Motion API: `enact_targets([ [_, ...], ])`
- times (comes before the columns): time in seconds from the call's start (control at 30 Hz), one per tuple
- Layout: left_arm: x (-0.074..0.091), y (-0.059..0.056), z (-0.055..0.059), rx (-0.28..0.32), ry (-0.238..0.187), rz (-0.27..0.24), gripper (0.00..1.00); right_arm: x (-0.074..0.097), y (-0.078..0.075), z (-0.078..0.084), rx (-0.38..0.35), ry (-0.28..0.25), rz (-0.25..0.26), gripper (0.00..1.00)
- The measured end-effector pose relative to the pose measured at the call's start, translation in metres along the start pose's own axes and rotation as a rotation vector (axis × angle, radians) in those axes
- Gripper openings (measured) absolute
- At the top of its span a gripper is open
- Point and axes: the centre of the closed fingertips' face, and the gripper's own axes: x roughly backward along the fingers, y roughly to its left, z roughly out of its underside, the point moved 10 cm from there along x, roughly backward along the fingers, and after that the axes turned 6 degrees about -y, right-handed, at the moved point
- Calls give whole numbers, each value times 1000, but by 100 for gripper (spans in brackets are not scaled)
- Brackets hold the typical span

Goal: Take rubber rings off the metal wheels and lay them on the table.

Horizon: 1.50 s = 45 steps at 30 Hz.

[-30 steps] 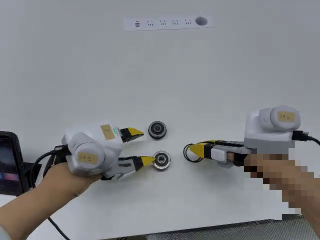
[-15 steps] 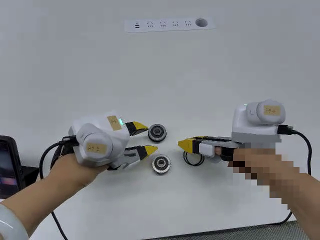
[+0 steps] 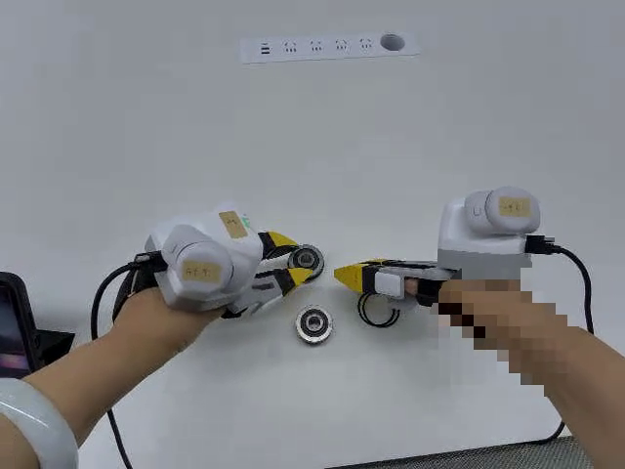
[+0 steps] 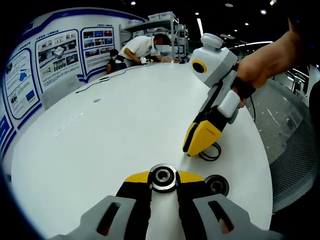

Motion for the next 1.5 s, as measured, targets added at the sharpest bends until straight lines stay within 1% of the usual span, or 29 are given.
enact_targets([
  [0.17,-6,1,0,11,13,1,19,-3,-1,-2,-3,-1,-3,16],
  [0.37,-9,2,4,14,39,11,17,-5,-4,-3,-17,-7,-3,15],
  [0.47,-9,2,4,16,38,14,15,-7,-4,-3,-25,-12,-7,16],
  [0.73,-9,4,4,8,39,30,13,-19,-5,-6,-67,-11,-33,17],
  [0.93,-9,4,5,7,33,35,13,-27,-8,-8,-82,-11,-41,18],
  [1.23,-9,4,5,13,28,33,13,-36,-5,-8,-108,-11,-60,20],
  [1.5,-9,4,6,16,26,31,13,-42,-3,-7,-113,-4,-72,21],
])
